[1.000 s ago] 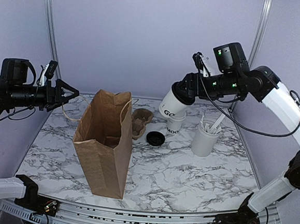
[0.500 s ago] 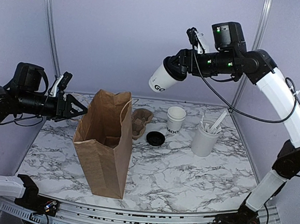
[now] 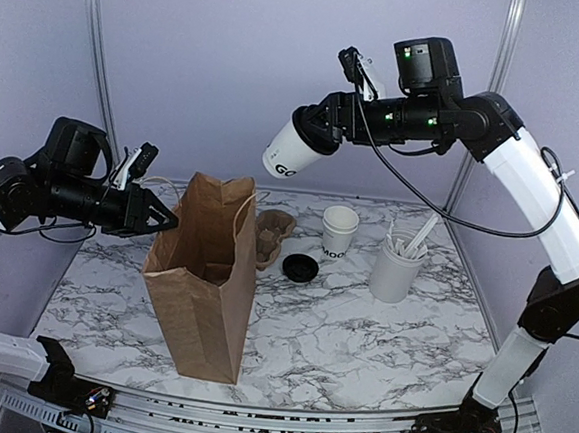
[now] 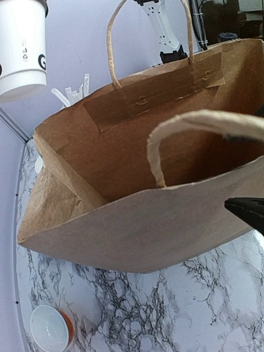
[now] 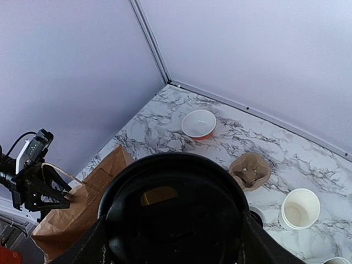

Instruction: Pack the takeout coffee

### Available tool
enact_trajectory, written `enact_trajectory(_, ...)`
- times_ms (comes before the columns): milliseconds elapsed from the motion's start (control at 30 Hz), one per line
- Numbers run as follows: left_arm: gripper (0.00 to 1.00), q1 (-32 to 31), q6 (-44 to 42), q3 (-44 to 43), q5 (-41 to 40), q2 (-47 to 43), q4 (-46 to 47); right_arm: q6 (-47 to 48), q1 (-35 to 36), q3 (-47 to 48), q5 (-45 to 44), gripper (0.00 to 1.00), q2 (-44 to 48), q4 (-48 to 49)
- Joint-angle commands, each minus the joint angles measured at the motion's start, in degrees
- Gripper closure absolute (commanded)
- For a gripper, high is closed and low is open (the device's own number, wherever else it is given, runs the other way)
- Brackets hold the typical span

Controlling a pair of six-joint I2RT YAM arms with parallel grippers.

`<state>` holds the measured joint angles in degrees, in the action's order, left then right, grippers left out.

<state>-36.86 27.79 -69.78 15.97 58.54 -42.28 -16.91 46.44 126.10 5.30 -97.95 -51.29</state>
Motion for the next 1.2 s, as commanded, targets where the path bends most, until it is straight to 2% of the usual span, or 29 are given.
enact_trajectory(0,0.74,-1.44,-0.16,-2.85,-1.66,1.42,-1.22,1.28,1.23,2.83,0.15,0.43,0.66,3.84)
enact_trajectory(200,0.92,-4.57,0.43,-5.56,-2.86,3.8,-1.22,2.41,4.89,2.74,0.24,0.43,0.8,6.94)
enact_trajectory(333,0.99,-6.84,1.11,-7.6,-4.5,5.64,-1.22,2.72,7.0,2.79,1.58,0.43,-0.3,7.54)
enact_trajectory(833,1.0,-12.55,5.32,-13.34,-11.0,10.16,-1.14,3.83,10.7,-3.48,4.68,0.43,-0.78,0.47)
enact_trajectory(1033,1.0,-13.98,11.7,-13.07,-16.22,10.42,0.94,3.46,11.11,-3.06,6.24,0.43,-1.25,-2.28)
enact_trajectory(1167,1.0,-14.95,17.53,-9.03,-20.02,7.43,6.81,3.62,11.96,2.21,6.78,0.43,-4.04,-6.17)
